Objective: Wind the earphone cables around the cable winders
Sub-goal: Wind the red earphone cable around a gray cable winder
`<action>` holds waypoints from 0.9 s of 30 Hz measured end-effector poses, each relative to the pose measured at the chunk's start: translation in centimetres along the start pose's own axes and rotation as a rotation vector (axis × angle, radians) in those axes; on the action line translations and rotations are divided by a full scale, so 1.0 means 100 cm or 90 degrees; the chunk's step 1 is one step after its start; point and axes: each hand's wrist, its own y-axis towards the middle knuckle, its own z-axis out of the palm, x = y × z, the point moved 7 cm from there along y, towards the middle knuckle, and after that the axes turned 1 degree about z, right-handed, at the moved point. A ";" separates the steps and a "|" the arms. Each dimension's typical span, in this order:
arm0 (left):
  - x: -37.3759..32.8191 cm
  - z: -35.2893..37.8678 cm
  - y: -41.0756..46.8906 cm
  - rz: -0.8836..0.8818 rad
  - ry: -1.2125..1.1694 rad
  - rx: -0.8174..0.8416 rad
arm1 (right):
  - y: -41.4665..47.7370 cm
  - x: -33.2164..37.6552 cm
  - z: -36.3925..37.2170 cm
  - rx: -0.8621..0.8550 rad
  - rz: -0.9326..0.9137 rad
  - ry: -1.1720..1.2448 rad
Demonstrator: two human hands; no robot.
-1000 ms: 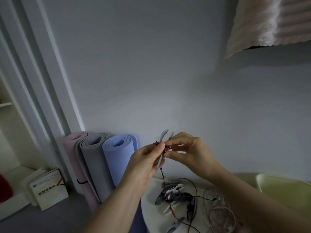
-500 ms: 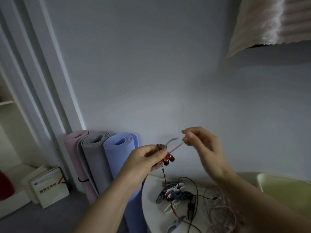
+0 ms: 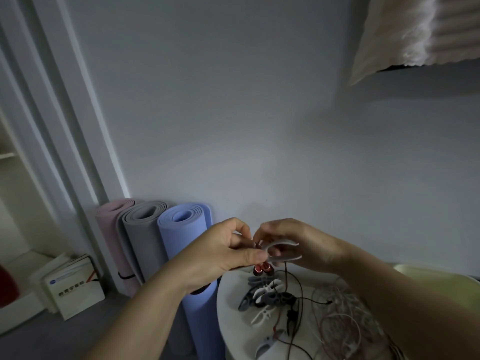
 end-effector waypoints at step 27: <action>0.004 -0.033 0.006 0.046 0.058 -0.173 | 0.007 -0.029 -0.021 -0.211 -0.077 -0.013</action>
